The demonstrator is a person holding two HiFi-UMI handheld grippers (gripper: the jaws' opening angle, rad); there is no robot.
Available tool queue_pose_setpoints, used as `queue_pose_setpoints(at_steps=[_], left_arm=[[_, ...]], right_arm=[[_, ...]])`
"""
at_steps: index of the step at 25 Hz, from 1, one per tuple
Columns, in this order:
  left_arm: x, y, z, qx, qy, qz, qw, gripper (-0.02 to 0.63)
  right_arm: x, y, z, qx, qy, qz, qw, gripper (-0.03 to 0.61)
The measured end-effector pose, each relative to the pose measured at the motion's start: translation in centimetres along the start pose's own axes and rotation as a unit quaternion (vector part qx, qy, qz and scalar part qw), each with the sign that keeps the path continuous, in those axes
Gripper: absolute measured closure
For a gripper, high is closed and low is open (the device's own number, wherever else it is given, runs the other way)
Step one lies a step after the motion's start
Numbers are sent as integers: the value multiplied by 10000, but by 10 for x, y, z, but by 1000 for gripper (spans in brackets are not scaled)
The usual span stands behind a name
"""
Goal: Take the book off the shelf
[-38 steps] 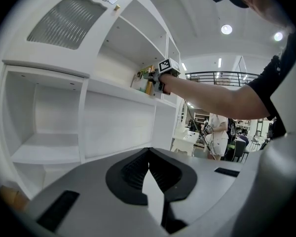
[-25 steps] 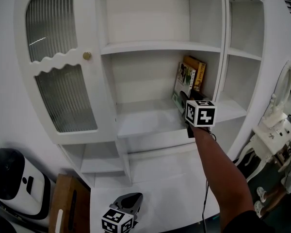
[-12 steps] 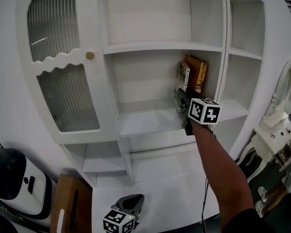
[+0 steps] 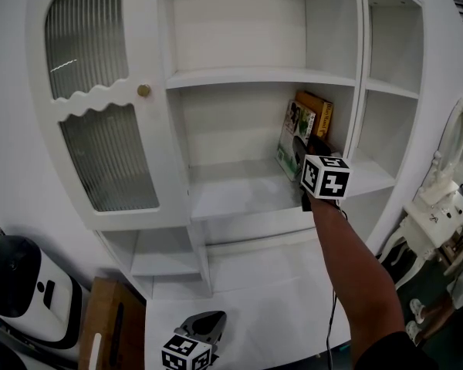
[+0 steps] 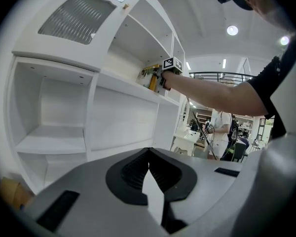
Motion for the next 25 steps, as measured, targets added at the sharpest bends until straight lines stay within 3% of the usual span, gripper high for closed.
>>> queue_pose_setpoints(at_steps=[5, 11, 22, 24, 25], left_arm=[[-2, -3, -5, -12, 40, 1, 10000, 603], [-3, -2, -7, -15, 64, 4, 10000, 603], [9, 2, -1, -9, -118, 160, 9998, 603], [9, 0, 0, -44, -129, 145, 9998, 603], [9, -2, 2, -67, -138, 132, 9998, 603]], right_arm=[[-1, -18, -9, 64, 116, -13, 9999, 383], [0, -16, -19, 153, 582, -215, 9980, 345], [-2, -8, -48, 376, 464, -185, 9980, 350], [-6, -8, -49, 370, 550, -201, 9976, 387], [-9, -8, -49, 344, 588, -247, 9974, 455]])
Point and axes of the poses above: the fingertips, and each gripper's own axes: z backward along the fingers, x to its left, y out of its underside, the point moved 8 cm from there along z, backward along the fingers, and after that the axes turned 11 degrees about -y, right-handed, at the moved point
